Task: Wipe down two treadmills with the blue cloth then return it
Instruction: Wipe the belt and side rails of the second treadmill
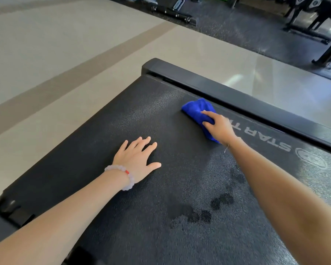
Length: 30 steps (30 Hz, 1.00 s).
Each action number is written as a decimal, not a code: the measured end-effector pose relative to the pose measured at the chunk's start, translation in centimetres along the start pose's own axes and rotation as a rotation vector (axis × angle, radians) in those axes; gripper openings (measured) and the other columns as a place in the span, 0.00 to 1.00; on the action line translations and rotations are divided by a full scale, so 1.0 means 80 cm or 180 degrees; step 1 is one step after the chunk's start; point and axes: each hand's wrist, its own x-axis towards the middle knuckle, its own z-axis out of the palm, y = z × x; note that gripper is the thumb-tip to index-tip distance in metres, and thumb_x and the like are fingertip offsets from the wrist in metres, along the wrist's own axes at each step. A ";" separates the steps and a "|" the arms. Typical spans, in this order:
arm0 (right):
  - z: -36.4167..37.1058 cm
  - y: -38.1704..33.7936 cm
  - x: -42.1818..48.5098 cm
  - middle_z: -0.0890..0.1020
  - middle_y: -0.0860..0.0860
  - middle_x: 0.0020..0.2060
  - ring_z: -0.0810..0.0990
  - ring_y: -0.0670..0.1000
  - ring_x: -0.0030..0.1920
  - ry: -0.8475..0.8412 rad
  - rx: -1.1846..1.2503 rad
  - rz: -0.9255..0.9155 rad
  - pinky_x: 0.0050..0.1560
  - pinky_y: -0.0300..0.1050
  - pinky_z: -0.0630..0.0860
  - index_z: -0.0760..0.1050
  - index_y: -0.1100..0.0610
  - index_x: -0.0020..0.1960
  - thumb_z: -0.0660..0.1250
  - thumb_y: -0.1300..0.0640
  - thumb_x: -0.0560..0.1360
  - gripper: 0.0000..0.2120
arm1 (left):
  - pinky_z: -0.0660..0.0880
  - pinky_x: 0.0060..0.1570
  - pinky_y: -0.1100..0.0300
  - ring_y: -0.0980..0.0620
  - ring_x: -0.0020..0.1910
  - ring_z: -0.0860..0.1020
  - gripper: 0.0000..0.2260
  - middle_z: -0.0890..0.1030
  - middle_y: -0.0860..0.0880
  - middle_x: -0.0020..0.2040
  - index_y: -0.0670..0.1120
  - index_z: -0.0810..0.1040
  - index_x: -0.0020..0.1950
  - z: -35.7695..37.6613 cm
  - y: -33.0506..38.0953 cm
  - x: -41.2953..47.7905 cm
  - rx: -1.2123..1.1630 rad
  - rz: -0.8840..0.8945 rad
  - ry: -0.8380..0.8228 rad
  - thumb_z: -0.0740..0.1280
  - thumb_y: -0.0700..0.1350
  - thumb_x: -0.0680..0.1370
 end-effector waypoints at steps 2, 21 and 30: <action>0.003 -0.006 -0.026 0.77 0.52 0.63 0.73 0.59 0.63 -0.0020 0.0029 -0.0028 0.61 0.46 0.66 0.71 0.49 0.67 0.63 0.58 0.76 0.20 | 0.46 0.74 0.49 0.52 0.76 0.44 0.29 0.44 0.55 0.78 0.55 0.46 0.77 -0.005 0.000 -0.003 -0.0012 0.0006 -0.0078 0.50 0.62 0.79; 0.024 -0.109 -0.225 0.71 0.41 0.68 0.62 0.45 0.72 -0.0613 0.0434 -0.0051 0.67 0.39 0.59 0.70 0.48 0.68 0.62 0.61 0.77 0.20 | 0.47 0.73 0.55 0.54 0.76 0.45 0.29 0.46 0.55 0.77 0.53 0.47 0.77 0.005 -0.015 -0.186 -0.0381 -0.0015 -0.0171 0.52 0.61 0.80; 0.034 -0.144 -0.290 0.70 0.44 0.68 0.65 0.48 0.71 -0.0551 0.0390 -0.0188 0.66 0.38 0.58 0.70 0.48 0.67 0.62 0.60 0.78 0.19 | 0.45 0.74 0.51 0.54 0.76 0.42 0.33 0.44 0.55 0.77 0.54 0.45 0.77 0.045 -0.038 -0.259 -0.0273 -0.0163 -0.0157 0.54 0.64 0.78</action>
